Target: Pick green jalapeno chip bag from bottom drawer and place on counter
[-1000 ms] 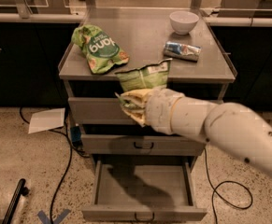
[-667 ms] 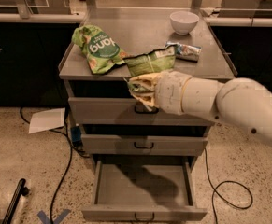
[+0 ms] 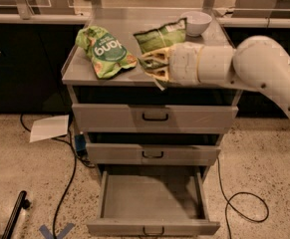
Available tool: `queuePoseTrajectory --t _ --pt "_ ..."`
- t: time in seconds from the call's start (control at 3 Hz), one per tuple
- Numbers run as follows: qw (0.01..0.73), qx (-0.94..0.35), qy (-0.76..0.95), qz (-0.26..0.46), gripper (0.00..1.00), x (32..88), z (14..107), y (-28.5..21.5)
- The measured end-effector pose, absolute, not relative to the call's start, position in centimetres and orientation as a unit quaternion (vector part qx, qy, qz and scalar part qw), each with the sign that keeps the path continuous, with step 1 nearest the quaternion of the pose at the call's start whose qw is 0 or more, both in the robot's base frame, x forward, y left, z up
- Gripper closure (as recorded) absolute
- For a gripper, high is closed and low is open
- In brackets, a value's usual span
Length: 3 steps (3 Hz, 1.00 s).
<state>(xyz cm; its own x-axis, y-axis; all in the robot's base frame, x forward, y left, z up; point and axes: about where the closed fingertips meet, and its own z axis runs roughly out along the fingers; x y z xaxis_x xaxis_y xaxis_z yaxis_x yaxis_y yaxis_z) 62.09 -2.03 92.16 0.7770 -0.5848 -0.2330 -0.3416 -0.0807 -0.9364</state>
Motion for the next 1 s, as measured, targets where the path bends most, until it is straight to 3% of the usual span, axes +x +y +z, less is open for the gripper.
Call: queuePoseTrajectory --t 1.0 --pt "0.602 -0.732 0.315 -0.055 1.0 72.9 93.0 0.9"
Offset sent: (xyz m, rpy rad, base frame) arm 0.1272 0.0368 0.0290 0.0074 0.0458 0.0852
